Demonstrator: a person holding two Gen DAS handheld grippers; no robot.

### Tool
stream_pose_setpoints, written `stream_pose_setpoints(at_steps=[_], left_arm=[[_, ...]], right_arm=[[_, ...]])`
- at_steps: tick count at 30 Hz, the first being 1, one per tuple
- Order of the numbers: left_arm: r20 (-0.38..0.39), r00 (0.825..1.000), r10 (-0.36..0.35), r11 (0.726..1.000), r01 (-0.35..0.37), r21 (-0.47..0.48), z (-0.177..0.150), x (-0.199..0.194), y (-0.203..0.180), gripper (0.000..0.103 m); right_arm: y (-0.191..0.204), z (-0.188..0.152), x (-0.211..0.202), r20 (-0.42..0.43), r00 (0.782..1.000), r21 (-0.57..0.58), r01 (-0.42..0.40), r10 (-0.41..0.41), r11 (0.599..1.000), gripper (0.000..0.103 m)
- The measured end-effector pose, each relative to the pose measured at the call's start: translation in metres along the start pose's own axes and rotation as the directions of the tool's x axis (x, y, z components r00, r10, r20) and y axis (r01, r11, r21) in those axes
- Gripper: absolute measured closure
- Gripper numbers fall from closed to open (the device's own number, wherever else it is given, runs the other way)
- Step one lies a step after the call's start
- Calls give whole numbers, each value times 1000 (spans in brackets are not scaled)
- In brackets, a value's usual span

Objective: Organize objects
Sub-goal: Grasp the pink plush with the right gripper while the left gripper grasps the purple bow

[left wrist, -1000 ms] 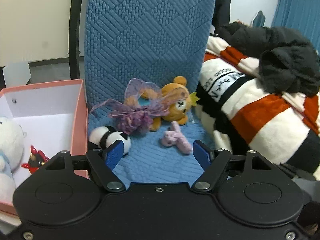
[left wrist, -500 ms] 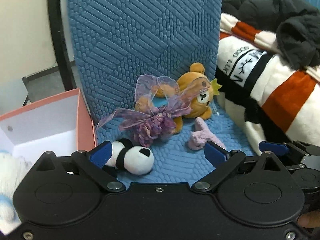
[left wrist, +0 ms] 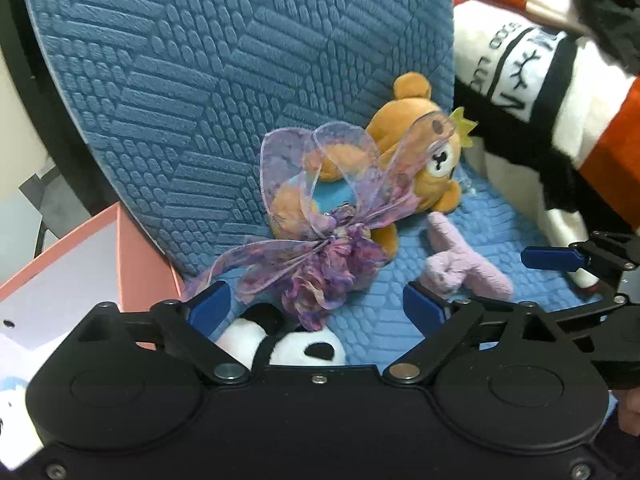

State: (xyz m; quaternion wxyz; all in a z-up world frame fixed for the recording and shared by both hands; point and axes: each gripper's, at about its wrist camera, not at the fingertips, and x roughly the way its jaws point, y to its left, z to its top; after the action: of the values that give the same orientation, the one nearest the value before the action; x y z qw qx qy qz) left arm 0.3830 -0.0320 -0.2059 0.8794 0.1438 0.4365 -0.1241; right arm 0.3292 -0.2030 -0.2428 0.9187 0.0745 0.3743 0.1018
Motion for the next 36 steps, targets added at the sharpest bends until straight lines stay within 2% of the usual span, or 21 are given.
stream_pose_setpoints(at_steps=[2, 6, 11, 15, 20, 22, 23, 28, 33, 36], left_arm=[[-19, 1000, -8, 1000, 8, -2, 4, 8, 2, 17], [-65, 998, -16, 1000, 18, 18, 9, 25, 0, 32], [-72, 997, -1, 999, 4, 43, 12, 41, -5, 38], [-102, 995, 23, 998, -16, 65, 15, 56, -7, 41], [-137, 990, 32, 998, -23, 66, 14, 71, -5, 60], [-141, 989, 39, 998, -30, 63, 12, 74, -5, 77], [-142, 989, 35, 998, -27, 55, 12, 75, -4, 80], [-99, 995, 8, 1000, -6, 21, 12, 61, 2, 85], [-114, 989, -96, 988, 81, -130, 11, 46, 21, 86], [-109, 988, -111, 983, 93, -160, 4, 33, 24, 87]], right_arm=[[0, 3, 6, -6, 1000, -6, -10, 10, 1000, 29], [2, 9, 19, -16, 1000, -32, -7, 6, 999, 30], [-3, 13, 34, -48, 999, -22, -7, 6, 1000, 40], [-4, 13, 42, -68, 998, -26, -8, 6, 1000, 42], [-1, 14, 47, -75, 997, -25, -19, 17, 1000, 46], [-1, 15, 50, -80, 997, -21, -24, 22, 999, 51], [-1, 15, 50, -81, 996, -17, -28, 26, 999, 52], [3, 15, 48, -76, 997, -35, -13, 10, 999, 53], [14, 8, 39, -66, 997, -91, 21, -27, 996, 53], [14, 4, 33, -76, 997, -77, 26, -32, 997, 53]])
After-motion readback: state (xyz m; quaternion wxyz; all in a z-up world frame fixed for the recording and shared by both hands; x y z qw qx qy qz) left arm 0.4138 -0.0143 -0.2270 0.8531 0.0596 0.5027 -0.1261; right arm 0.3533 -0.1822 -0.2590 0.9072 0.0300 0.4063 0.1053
